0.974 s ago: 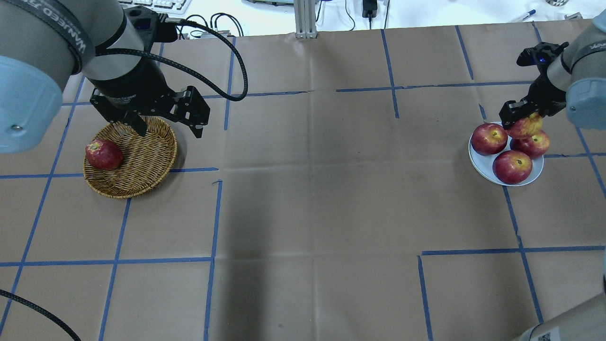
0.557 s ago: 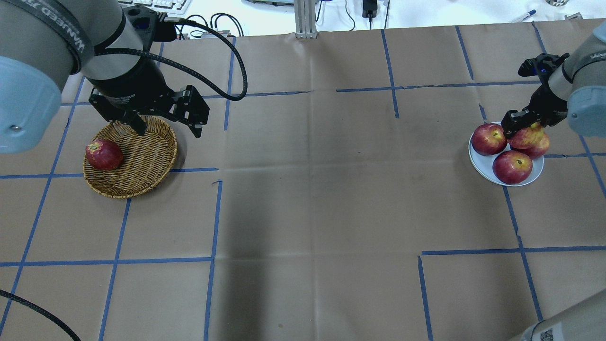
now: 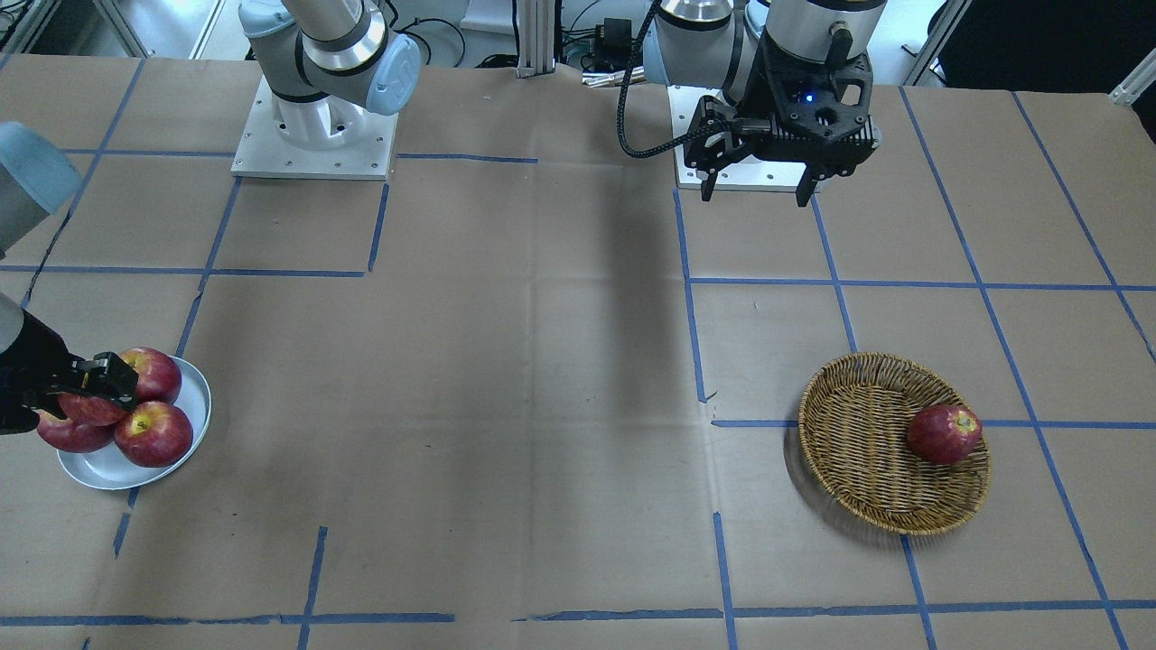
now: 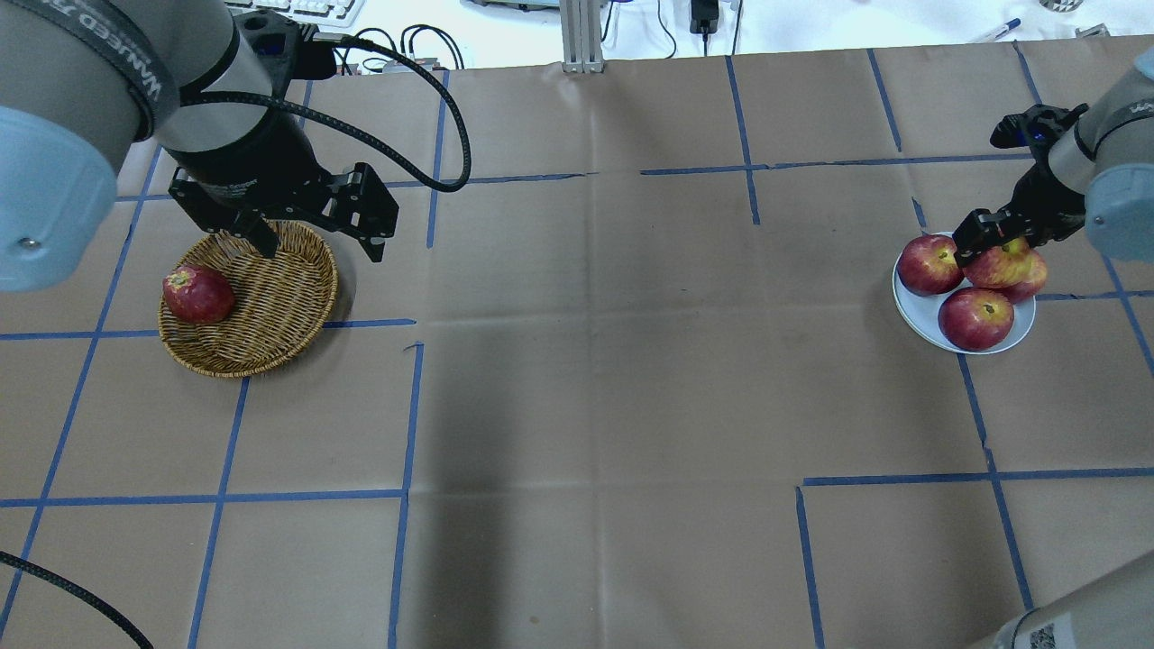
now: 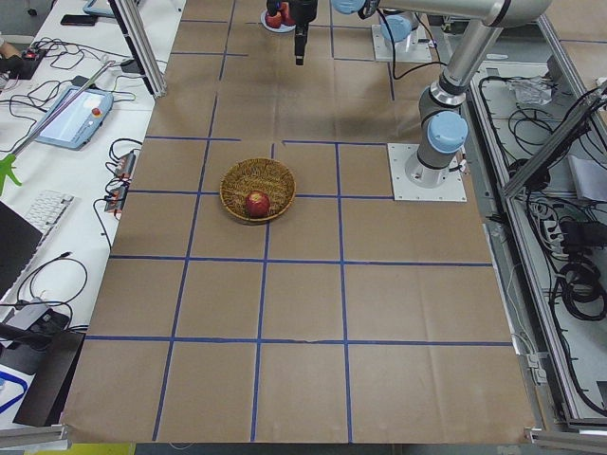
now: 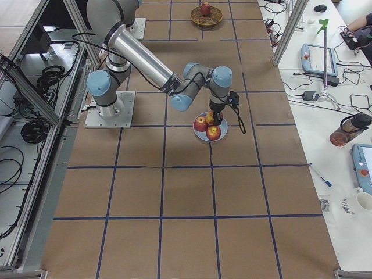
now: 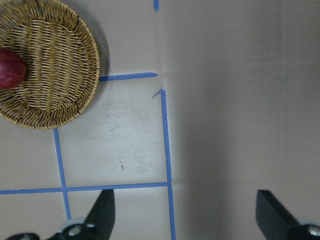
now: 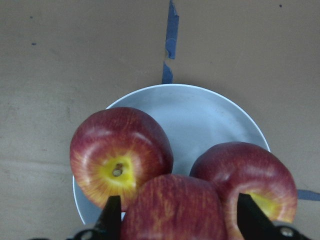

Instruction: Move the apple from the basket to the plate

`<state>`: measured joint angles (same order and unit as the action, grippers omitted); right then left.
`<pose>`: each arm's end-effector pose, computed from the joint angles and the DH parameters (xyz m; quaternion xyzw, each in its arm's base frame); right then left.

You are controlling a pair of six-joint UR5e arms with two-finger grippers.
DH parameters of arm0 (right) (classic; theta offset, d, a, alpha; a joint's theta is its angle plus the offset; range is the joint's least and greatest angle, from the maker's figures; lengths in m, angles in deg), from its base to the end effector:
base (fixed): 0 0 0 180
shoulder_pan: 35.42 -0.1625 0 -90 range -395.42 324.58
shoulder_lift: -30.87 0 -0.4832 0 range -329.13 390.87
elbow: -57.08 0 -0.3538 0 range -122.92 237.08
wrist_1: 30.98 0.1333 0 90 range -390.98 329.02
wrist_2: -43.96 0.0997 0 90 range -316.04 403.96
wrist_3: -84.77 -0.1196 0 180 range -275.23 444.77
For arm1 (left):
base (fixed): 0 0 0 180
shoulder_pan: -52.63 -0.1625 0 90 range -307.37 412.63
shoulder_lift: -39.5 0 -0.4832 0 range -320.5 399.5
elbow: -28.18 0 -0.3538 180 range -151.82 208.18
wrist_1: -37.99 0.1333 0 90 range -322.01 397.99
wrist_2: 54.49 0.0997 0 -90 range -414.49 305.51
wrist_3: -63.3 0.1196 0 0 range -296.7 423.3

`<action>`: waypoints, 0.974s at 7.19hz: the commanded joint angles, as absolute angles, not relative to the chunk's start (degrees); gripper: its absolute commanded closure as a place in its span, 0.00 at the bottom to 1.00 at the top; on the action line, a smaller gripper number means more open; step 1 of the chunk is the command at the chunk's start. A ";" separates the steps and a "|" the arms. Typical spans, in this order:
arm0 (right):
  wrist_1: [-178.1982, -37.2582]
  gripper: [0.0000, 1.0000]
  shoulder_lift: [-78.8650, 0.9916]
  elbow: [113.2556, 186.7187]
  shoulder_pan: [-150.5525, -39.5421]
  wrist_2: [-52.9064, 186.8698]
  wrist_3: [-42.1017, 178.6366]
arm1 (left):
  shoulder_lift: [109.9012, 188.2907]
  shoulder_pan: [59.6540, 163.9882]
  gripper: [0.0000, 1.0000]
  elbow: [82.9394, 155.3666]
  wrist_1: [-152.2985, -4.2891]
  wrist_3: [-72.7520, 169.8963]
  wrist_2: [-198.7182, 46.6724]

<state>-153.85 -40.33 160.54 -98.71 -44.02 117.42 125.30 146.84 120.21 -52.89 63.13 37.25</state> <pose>-0.1270 -0.5584 0.3126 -0.0519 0.9985 -0.0134 0.0127 -0.1602 -0.4099 0.5405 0.0351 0.9992 -0.0118 0.0147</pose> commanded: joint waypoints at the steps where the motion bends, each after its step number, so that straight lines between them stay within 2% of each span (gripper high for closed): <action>1: -150.44 0.00 -41.28 159.22 -98.96 -44.11 116.50 | 125.46 146.84 0.01 120.21 -52.89 63.13 37.18; 3: -145.02 0.00 -44.95 156.76 -100.97 -43.84 114.40 | 125.55 146.84 0.01 120.21 -52.89 63.13 37.18; 7: -130.07 0.00 -56.28 154.99 -115.36 -44.55 96.59 | 125.55 146.84 0.01 120.03 -52.89 63.13 37.27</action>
<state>-134.05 -52.56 155.04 -110.81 -44.49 102.43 125.57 146.84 120.01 -52.89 63.13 37.27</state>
